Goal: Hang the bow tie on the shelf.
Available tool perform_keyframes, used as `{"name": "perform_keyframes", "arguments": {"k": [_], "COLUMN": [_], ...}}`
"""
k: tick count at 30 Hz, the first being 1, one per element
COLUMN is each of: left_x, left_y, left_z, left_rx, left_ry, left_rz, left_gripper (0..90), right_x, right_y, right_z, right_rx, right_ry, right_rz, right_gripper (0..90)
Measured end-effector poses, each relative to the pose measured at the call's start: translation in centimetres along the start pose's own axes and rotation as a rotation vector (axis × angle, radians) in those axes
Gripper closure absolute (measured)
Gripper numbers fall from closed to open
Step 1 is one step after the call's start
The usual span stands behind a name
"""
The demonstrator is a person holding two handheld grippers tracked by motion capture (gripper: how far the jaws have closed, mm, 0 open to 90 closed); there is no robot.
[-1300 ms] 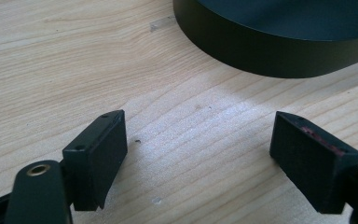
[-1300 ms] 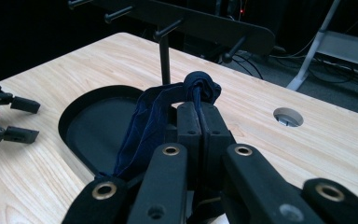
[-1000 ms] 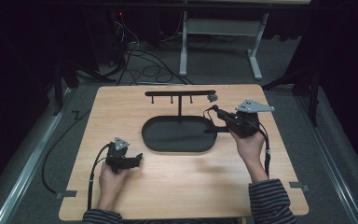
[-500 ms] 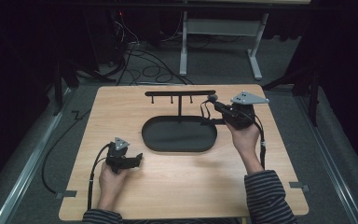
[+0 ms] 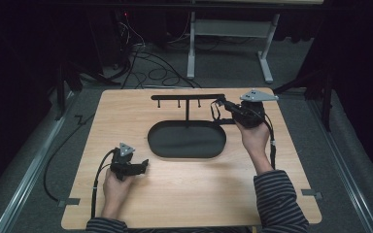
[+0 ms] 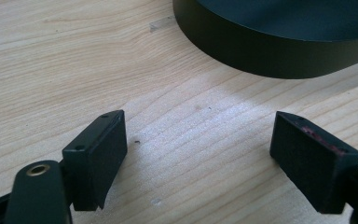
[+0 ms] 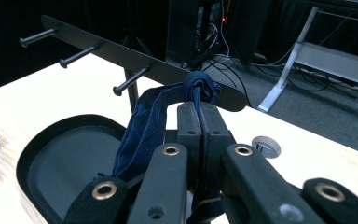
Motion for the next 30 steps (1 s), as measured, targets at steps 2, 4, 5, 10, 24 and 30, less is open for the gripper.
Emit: {"name": "perform_keyframes", "arguments": {"k": [2,4,5,10,24,30], "left_x": [0.0,0.0,0.0,0.0,0.0,0.0], "left_y": [0.0,0.0,0.0,0.0,0.0,0.0], "left_z": [0.0,0.0,0.0,0.0,0.0,0.0], "left_rx": [-0.001,-0.001,-0.001,0.000,-0.001,-0.001], "left_ry": [0.000,0.000,0.000,0.000,0.000,0.000], "left_rz": [0.000,0.001,0.001,0.000,0.001,0.001], "left_gripper": [19.1,19.1,19.1,19.1,19.1,19.1], "right_x": [0.0,-0.1,-0.1,-0.5,-1.1,-1.5], "right_y": [0.1,0.2,0.2,0.3,1.1,1.6], "right_z": [-0.3,-0.7,-0.7,-1.3,-2.1,-2.4], "right_rx": [0.007,0.008,0.015,0.014,0.047,0.080], "right_ry": [0.005,0.007,0.012,0.029,0.050,0.069], "right_rz": [0.004,0.003,-0.001,-0.006,-0.016,-0.021], "right_gripper": [90.0,90.0,90.0,90.0,87.5,80.2]}}
Point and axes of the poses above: each handheld gripper's, and its own axes: z roughly backward along the jaws, y roughly out of its underside, x roughly to its left, the point moved 6 cm from there along -z, roughly forward along the jaws, and after that the axes turned 7 degrees about -x, right-handed, at the moved point
